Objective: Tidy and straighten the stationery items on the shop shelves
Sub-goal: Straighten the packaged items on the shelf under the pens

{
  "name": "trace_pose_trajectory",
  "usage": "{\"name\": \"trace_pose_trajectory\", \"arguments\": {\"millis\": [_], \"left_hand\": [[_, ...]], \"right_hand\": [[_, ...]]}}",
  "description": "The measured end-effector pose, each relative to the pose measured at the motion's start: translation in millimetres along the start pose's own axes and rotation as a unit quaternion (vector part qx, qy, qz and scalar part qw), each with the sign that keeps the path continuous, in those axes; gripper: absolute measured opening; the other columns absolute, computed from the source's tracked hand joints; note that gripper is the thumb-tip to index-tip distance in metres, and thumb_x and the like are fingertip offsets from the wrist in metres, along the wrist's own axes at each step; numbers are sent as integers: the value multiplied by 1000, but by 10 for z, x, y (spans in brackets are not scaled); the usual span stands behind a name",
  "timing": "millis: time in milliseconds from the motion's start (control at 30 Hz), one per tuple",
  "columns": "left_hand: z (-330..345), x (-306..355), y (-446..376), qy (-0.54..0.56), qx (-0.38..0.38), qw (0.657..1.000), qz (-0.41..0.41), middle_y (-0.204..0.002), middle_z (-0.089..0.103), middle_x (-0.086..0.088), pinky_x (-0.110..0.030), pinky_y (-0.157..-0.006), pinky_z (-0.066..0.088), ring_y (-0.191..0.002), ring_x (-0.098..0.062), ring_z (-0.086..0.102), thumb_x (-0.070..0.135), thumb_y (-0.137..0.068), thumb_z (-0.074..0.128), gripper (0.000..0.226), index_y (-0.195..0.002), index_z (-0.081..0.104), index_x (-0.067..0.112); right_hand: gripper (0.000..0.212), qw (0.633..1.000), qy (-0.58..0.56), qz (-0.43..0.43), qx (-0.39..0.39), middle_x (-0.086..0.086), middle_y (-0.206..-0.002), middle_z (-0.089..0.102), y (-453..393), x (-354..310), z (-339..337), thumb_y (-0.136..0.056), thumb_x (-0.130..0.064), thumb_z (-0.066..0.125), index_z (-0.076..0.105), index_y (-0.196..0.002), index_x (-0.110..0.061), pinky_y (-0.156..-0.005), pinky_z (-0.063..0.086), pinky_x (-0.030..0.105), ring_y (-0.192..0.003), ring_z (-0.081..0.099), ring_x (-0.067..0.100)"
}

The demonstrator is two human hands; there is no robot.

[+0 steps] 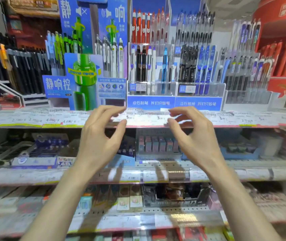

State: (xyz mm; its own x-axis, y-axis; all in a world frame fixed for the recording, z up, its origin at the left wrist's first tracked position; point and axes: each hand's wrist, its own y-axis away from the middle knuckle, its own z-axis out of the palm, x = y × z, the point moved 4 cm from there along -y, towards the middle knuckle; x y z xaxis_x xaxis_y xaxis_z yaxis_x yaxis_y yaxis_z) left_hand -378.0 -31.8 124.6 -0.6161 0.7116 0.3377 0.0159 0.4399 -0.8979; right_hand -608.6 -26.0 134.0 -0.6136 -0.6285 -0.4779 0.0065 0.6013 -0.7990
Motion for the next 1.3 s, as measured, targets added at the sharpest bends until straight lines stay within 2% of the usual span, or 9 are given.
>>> {"name": "trace_pose_trajectory", "arguments": {"millis": [200,333,467,567,700,900,1033,1200,1300], "left_hand": [[218,-292,795,52,-29,989,-137,-104,64,8,-29,-81,52,-92,-11,64,15,-92,65,24,-114,67,22],[459,-501,1210,70,-56,968,-234,-106,65,11,-32,-79,54,-88,-12,65,23,-93,66,22,-113,66,32],[599,-522,1306,35,-74,965,-248,-107,63,18,-9,-80,45,-95,5,59,23,-92,65,21,-112,67,29],[676,-522,1252,6,-91,970,-225,-104,62,18,-5,-79,41,-95,7,57,24,-92,65,19,-110,67,29],[808,-508,1100,-50,-128,980,-142,-100,58,14,-26,-78,46,-88,-4,57,31,-92,60,23,-113,66,26],[1110,-408,912,-118,-222,968,-19,-106,56,7,-34,-75,51,-99,-15,56,28,-94,58,23,-113,65,17],[1260,-412,891,-159,-279,947,-1,-111,57,11,-26,-76,47,-102,-11,54,31,-94,57,24,-114,63,21],[1363,-442,867,-199,-314,928,2,-113,61,11,-31,-84,44,-103,-16,56,35,-93,52,27,-116,63,24],[1387,-434,859,-197,-316,928,-4,-112,60,9,-31,-86,43,-103,-17,53,35,-94,51,30,-118,64,24]], "right_hand": [[14,996,-11,88,-17,-18,-99,69,717,497,-72,-94,-20,65,69,-103,-29,-78,49,15,-91,64,5],[13,986,21,160,-33,-19,-95,70,1074,970,-82,-93,-21,66,70,-100,-32,-78,52,29,-86,65,4],[12,980,62,183,-39,-21,-95,70,1191,1291,-170,-91,-25,66,70,-101,-31,-79,55,40,-85,65,4],[11,978,82,184,-47,-18,-95,70,1142,1444,-195,-90,-29,68,70,-101,-30,-79,55,40,-82,65,4],[13,978,127,136,-96,-17,-96,66,922,1539,-126,-92,-29,65,68,-105,-28,-79,53,33,-86,64,4],[20,958,181,55,-216,-11,-101,63,605,1492,212,-94,-31,61,67,-111,-23,-85,44,26,-96,58,9],[26,941,192,42,-275,-8,-108,64,563,1496,416,-95,-37,58,66,-115,-22,-89,44,28,-102,57,14],[36,930,197,43,-307,-4,-114,61,552,1501,502,-96,-42,54,63,-124,-21,-95,41,29,-110,53,17],[33,925,195,45,-324,-6,-106,57,538,1495,524,-97,-42,53,65,-121,-22,-91,39,27,-106,51,15]]}}
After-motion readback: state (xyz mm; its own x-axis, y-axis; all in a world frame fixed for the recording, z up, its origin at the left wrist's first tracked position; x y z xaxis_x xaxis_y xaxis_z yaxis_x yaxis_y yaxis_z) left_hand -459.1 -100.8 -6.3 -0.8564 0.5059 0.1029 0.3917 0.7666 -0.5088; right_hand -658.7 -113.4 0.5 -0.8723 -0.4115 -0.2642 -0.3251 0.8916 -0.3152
